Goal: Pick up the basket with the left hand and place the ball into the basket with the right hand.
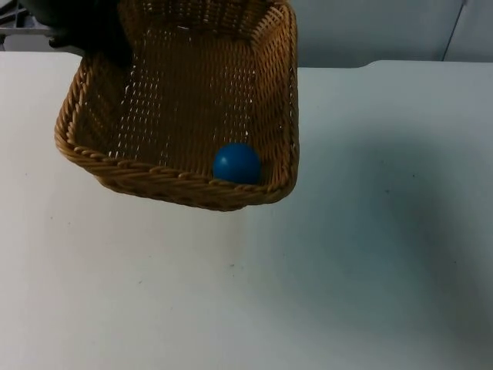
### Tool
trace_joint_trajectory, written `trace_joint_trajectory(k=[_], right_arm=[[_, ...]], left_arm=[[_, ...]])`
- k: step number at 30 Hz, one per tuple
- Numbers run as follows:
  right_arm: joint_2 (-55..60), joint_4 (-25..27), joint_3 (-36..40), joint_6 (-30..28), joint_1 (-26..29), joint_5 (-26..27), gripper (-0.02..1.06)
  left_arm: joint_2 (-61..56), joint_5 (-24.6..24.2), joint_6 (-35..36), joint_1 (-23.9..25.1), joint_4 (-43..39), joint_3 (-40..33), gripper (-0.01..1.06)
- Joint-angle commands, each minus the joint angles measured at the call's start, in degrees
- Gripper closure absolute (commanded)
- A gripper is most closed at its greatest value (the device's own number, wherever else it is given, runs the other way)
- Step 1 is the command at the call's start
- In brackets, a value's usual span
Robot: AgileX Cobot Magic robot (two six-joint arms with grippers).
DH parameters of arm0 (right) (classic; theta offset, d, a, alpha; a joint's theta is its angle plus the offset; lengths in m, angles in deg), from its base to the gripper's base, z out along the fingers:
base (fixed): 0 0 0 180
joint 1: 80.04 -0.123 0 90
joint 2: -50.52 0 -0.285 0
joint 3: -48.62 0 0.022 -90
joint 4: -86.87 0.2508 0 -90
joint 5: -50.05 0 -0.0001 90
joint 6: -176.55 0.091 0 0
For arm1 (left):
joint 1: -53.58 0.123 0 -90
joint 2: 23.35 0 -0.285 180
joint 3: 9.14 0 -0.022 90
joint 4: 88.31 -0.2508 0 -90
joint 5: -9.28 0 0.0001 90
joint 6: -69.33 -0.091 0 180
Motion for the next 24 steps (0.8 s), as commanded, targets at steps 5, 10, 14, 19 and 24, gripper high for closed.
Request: trace_joint_trajectory(k=[5, 10, 14, 19, 24], right_arm=[[-18.0, -5.6, 12.7, 5.2, 0.2, -1.2, 0.06], [-29.4, -11.3, 18.7, 9.0, 0.2, -2.9, 0.06], [-30.0, -11.3, 19.5, 9.1, 0.2, -3.8, 0.06], [-28.7, -12.9, 19.5, 12.0, 0.2, -4.2, 0.06], [-26.7, -13.3, 19.5, 15.7, 0.2, -4.7, 0.05]], left_arm=[[-0.5, 0.6, 0.4, -0.3, 1.3, 0.0, 1.05], [-0.5, 1.2, 0.4, -0.3, 1.3, 0.0, 1.05], [-0.5, 1.3, 0.4, -0.3, 1.3, 0.0, 1.05], [-0.5, 1.3, 0.4, -0.3, 1.3, 0.0, 1.05], [-0.5, 1.3, 0.4, -0.3, 1.3, 0.0, 1.05]])
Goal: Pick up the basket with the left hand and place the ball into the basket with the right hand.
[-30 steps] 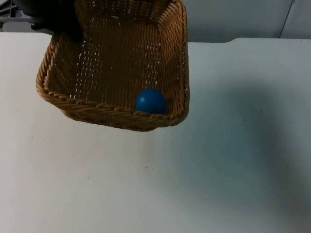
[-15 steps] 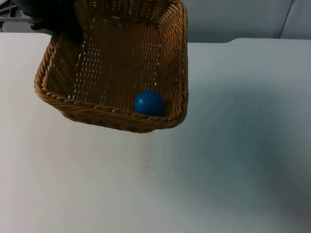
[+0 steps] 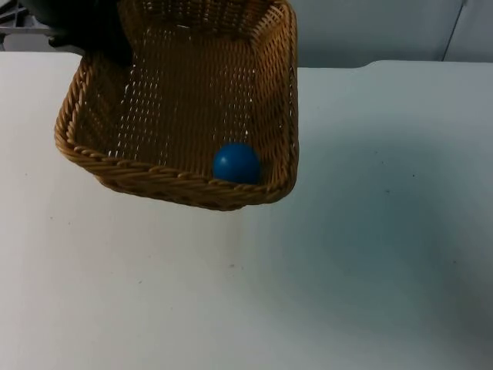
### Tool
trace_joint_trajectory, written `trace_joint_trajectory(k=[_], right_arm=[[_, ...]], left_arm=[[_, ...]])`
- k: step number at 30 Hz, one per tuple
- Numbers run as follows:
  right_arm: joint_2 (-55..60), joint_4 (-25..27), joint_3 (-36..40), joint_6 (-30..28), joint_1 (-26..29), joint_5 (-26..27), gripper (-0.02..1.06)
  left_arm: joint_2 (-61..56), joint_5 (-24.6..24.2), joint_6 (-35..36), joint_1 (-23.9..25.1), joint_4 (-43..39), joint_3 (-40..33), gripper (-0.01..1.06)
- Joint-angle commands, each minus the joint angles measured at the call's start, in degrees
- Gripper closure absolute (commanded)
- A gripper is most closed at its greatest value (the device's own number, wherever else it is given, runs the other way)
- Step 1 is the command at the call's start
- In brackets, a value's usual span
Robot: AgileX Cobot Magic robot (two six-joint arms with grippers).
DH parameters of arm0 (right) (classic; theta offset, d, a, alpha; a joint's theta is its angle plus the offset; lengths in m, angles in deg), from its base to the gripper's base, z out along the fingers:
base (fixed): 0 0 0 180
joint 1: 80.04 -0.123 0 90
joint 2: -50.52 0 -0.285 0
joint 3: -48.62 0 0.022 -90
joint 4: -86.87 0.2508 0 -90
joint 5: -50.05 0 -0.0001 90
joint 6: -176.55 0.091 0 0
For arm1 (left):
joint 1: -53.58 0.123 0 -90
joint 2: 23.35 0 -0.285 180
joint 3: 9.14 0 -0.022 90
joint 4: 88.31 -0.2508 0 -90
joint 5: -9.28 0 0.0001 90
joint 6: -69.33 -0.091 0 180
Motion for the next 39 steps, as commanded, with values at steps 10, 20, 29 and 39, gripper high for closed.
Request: trace_joint_trajectory(k=[10, 20, 29, 39], right_arm=[[3.6, -0.3, 0.2, -0.4, 0.2, 4.2, -0.01], [3.8, -0.1, 0.2, -0.9, 0.2, 4.6, -0.01], [5.4, -0.5, 0.2, -0.9, 0.2, 4.6, -0.01], [7.0, -1.1, 0.2, -0.9, 0.2, 5.6, -0.01]], left_arm=[[-0.3, 2.6, 0.4, -0.3, 1.2, 0.0, 1.05], [11.0, 4.4, -0.3, -0.3, 8.5, 0.0, 1.05], [17.0, 9.4, -0.9, -0.3, 11.9, 0.0, 1.05], [18.4, 9.1, -1.5, -0.3, 10.9, 0.0, 1.05]])
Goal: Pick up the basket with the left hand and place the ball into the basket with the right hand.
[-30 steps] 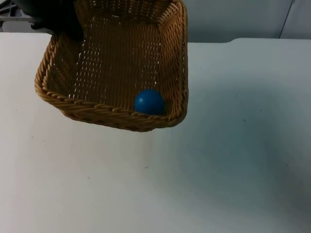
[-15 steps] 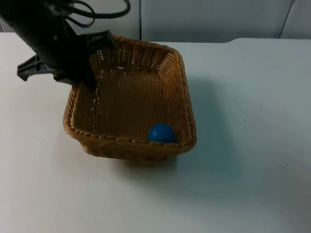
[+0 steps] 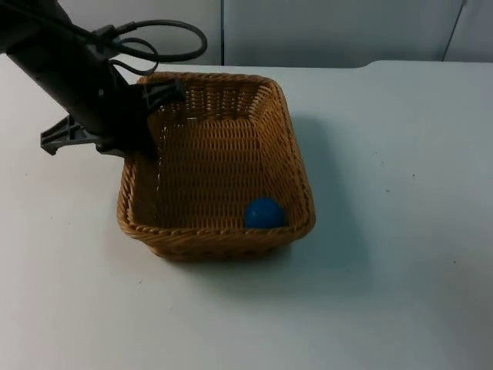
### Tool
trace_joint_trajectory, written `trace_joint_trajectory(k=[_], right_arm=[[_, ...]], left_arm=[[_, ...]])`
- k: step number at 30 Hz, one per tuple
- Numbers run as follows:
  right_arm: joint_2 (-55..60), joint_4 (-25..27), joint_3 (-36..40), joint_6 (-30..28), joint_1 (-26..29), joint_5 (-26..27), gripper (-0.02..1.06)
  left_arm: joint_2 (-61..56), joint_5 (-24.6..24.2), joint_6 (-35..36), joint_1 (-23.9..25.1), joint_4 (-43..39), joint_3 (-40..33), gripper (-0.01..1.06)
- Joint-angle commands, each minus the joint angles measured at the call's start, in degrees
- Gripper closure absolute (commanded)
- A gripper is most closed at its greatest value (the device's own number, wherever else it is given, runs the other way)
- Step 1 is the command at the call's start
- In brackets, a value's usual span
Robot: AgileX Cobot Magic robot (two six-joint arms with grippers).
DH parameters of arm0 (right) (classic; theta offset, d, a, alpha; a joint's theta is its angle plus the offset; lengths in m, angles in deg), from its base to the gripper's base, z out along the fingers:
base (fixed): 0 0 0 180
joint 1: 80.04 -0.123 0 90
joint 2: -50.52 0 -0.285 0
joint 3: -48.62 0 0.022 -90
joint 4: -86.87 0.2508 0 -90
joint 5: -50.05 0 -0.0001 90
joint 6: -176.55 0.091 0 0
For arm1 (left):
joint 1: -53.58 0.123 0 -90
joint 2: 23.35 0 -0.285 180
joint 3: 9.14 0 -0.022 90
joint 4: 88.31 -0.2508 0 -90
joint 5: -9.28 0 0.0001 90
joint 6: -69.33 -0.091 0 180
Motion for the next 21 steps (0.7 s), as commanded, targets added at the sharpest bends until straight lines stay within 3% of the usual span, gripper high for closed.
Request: trace_joint_trajectory(k=[1, 9, 13, 14, 17, 19, 20, 21], right_arm=[[0.4, -0.5, 0.2, -0.3, 0.2, 1.1, -0.01], [0.4, -0.5, 0.2, -0.3, 0.2, 1.8, -0.01], [0.4, -0.5, 0.2, -0.3, 0.2, 1.9, -0.01], [0.4, -0.5, 0.2, -0.3, 0.2, 1.9, -0.01], [0.4, -0.5, 0.2, -0.3, 0.2, 1.9, -0.01], [0.4, -0.5, 0.2, -0.3, 0.2, 1.9, -0.01], [0.4, -0.5, 0.2, -0.3, 0.2, 1.9, -0.01], [0.4, -0.5, 0.2, -0.3, 0.2, 2.0, -0.01]], left_arm=[[0.1, 0.3, 0.0, -0.3, -0.1, 0.0, 1.05], [0.1, -1.2, -1.3, -0.7, -3.4, 0.0, 1.00], [-0.2, -2.7, -1.3, -0.7, -5.0, 0.0, 0.83], [-0.2, -2.7, -1.3, -0.7, -5.0, 0.0, 0.83], [-1.1, -2.9, -1.3, -0.7, -5.7, 0.0, 0.62], [-1.7, -3.5, -1.3, -0.9, -6.1, 0.0, 0.40], [-1.7, -3.5, -1.3, -0.9, -6.1, 0.0, 0.40], [-2.1, -4.2, -1.3, -0.9, -6.1, 0.0, 0.30]])
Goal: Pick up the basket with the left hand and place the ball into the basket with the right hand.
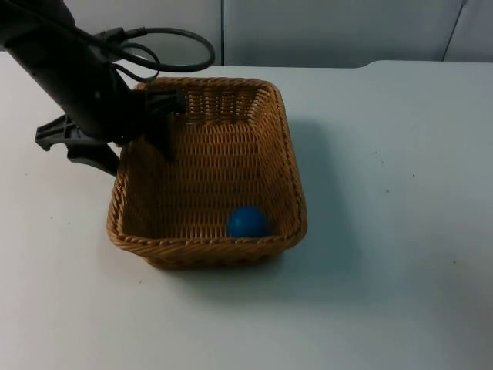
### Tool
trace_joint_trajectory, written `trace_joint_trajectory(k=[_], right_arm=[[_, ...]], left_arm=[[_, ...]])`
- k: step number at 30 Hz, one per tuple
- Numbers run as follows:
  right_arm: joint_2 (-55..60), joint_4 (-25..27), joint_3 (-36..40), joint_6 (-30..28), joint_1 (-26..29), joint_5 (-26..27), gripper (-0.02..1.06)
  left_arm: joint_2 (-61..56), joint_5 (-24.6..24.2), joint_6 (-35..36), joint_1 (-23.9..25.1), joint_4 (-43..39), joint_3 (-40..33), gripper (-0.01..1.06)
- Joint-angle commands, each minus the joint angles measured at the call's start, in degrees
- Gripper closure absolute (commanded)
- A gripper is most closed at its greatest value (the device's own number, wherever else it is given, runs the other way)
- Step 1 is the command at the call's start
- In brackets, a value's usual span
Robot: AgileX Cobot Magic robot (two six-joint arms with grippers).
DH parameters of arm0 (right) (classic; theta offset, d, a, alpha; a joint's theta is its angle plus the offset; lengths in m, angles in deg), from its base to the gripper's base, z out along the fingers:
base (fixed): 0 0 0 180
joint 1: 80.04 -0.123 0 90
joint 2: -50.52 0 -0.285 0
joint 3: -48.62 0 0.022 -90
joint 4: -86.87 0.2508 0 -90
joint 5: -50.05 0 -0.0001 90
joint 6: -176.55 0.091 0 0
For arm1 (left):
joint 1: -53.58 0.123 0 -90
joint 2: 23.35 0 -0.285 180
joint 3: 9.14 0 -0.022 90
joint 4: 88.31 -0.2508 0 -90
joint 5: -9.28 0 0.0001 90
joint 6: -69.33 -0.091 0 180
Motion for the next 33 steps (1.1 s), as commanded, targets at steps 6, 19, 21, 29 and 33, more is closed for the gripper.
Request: trace_joint_trajectory(k=[6, 19, 21, 29, 33], right_arm=[[0.2, -0.2, 0.2, -0.3, 0.2, 1.9, -0.01], [0.1, 1.1, 0.2, 0.1, 0.2, 3.2, -0.01], [0.0, 1.1, 0.2, 0.3, 0.2, 3.8, -0.01], [0.0, 0.5, 0.2, 0.2, 0.2, 5.7, -0.01], [0.0, 0.9, 0.2, 0.3, 0.2, 8.5, -0.01]], left_arm=[[-3.6, -4.5, 0.4, -0.5, -5.4, 0.0, 0.00], [-18.1, -7.9, 18.2, -0.5, -36.6, 0.0, 0.00], [-21.3, -7.7, 18.7, -0.5, -37.7, 0.0, 0.00], [-31.0, -7.5, 19.4, -0.5, -38.1, 0.0, 0.00], [-34.5, -7.6, 18.9, -0.5, -37.9, 0.0, 0.00]])
